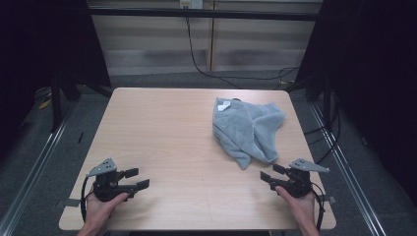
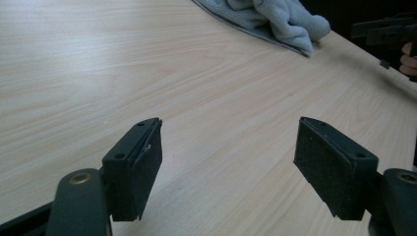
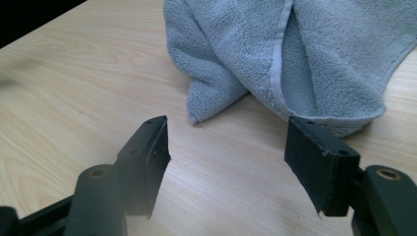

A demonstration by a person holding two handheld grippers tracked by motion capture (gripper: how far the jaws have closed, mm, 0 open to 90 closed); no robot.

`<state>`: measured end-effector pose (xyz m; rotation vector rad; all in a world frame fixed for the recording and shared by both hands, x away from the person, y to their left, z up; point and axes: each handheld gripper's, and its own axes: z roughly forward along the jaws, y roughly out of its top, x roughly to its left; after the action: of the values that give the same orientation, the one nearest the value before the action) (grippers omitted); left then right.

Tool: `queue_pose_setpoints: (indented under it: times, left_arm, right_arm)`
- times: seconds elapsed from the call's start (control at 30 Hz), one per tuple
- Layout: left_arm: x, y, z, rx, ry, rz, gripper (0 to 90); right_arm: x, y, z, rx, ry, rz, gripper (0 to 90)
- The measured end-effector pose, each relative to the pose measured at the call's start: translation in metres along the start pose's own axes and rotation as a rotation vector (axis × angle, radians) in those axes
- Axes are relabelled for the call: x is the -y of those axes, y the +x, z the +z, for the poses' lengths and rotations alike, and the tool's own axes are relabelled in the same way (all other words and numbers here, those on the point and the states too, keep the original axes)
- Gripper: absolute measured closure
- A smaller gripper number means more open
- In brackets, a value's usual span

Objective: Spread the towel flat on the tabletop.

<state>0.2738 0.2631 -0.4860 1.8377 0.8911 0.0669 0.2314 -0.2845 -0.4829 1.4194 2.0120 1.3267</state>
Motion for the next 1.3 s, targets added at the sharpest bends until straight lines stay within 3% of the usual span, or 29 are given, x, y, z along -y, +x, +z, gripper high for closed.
queue_pose_setpoints:
  times: [0.03,0.3,0.5,0.7,0.9,1.3]
  left_arm:
    - [0.0,0.0,0.001,0.008,0.001,-0.01,26.2]
    - [0.0,-0.004,0.004,0.031,0.021,0.019,27.4]
    - [0.0,-0.008,0.005,0.002,0.042,0.039,28.4]
    - [0.0,-0.01,0.009,0.009,0.057,0.042,29.4]
    - [0.0,-0.009,0.013,0.006,0.064,0.039,29.8]
    - [-0.002,-0.006,0.009,-0.014,0.051,0.052,29.7]
  right_arm:
    - [0.0,0.0,-0.001,-0.003,-0.002,0.004,33.2]
    - [-0.004,0.006,-0.002,-0.059,0.005,-0.001,35.0]
    - [-0.01,0.007,0.0,-0.087,0.032,-0.009,39.1]
    - [-0.019,0.007,0.002,-0.105,0.045,-0.016,40.2]
    - [-0.039,0.0,0.014,-0.138,0.059,-0.037,40.3]
    - [-0.081,-0.011,0.054,-0.147,0.067,-0.07,36.2]
